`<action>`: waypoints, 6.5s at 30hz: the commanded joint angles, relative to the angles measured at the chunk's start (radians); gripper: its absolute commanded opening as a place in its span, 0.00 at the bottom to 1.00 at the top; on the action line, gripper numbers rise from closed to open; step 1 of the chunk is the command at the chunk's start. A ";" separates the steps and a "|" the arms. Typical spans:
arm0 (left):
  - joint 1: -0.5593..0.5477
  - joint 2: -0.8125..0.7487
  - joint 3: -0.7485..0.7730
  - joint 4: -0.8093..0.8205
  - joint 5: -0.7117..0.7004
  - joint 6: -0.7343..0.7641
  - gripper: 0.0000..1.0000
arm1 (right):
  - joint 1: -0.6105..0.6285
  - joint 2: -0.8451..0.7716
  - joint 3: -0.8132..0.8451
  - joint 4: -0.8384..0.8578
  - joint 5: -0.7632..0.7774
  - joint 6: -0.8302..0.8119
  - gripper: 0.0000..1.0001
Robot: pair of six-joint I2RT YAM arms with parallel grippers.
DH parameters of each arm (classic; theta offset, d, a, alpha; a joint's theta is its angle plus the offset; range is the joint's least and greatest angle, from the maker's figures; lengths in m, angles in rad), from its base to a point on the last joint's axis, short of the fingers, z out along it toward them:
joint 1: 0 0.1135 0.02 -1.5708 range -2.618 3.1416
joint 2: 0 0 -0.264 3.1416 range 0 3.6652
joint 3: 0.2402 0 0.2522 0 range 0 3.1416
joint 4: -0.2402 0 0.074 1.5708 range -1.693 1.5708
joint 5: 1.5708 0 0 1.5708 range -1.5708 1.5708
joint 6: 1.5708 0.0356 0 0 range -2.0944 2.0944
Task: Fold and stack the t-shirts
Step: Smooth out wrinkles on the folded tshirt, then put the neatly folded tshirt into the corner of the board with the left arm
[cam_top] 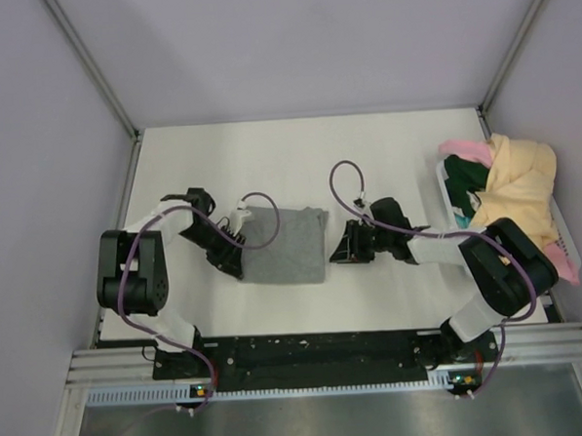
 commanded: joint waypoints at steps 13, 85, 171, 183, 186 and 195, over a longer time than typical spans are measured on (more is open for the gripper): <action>0.063 0.102 0.352 0.223 0.027 -0.282 0.56 | -0.033 0.212 0.536 -0.225 0.172 -0.187 0.48; 0.066 0.142 0.182 -0.067 0.090 0.034 0.16 | -0.122 0.423 0.645 -0.075 0.015 -0.161 0.12; 0.339 0.633 1.070 -0.126 -0.297 -0.170 0.00 | -0.137 -0.352 0.352 -0.498 0.466 -0.493 0.61; 0.433 0.730 1.301 0.131 -0.636 -0.170 0.00 | -0.137 -0.415 0.360 -0.538 0.491 -0.533 0.61; 0.430 0.717 1.232 0.283 -0.712 -0.152 0.00 | -0.139 -0.427 0.366 -0.549 0.498 -0.540 0.61; 0.433 0.782 1.296 0.389 -0.846 -0.182 0.60 | -0.137 -0.472 0.387 -0.592 0.500 -0.550 0.62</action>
